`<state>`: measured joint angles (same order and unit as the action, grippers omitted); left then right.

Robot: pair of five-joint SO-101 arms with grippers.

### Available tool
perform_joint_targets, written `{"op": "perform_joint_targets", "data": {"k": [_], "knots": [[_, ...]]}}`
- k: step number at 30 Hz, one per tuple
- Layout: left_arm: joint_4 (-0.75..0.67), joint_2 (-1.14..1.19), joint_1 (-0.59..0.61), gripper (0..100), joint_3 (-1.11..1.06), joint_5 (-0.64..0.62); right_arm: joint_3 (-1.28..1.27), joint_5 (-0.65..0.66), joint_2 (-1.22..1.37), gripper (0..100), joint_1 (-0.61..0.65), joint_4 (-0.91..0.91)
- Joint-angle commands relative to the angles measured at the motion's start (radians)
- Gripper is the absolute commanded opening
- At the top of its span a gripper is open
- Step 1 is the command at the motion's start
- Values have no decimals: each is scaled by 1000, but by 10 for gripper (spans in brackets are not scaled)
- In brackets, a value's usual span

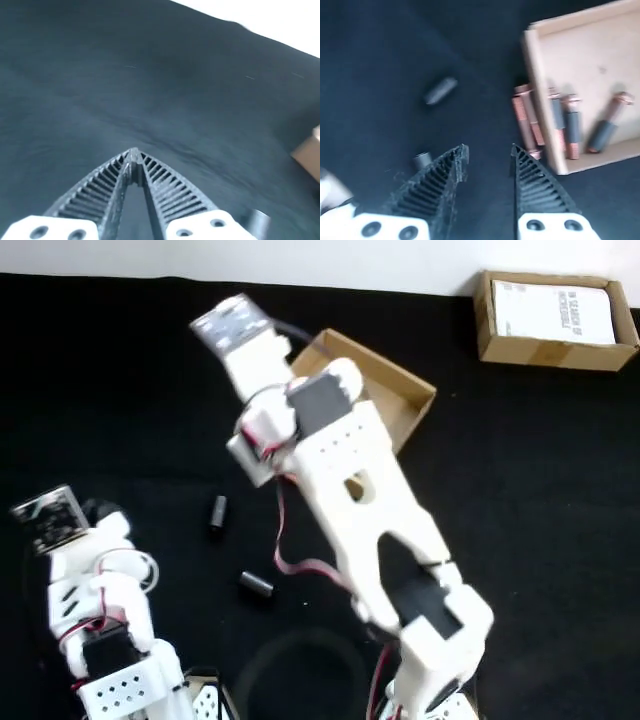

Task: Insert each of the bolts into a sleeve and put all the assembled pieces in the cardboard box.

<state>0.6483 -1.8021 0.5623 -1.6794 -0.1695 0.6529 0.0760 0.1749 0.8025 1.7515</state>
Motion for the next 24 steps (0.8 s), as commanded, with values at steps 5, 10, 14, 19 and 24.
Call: {"op": "perform_joint_targets", "data": {"k": [5,10,14,19,24], "knots": [[132,-8,185,9,-16,0,-415,-40,-291,116,203,-28],[229,-8,325,9,-16,5,-654,-41,-331,116,180,-349],[284,-8,447,9,-16,5,-785,-51,-280,116,176,-621],[302,-8,524,9,-16,5,-814,-270,-127,116,176,-839],[302,-8,522,9,-16,2,-716,-365,33,116,162,-897]]}}
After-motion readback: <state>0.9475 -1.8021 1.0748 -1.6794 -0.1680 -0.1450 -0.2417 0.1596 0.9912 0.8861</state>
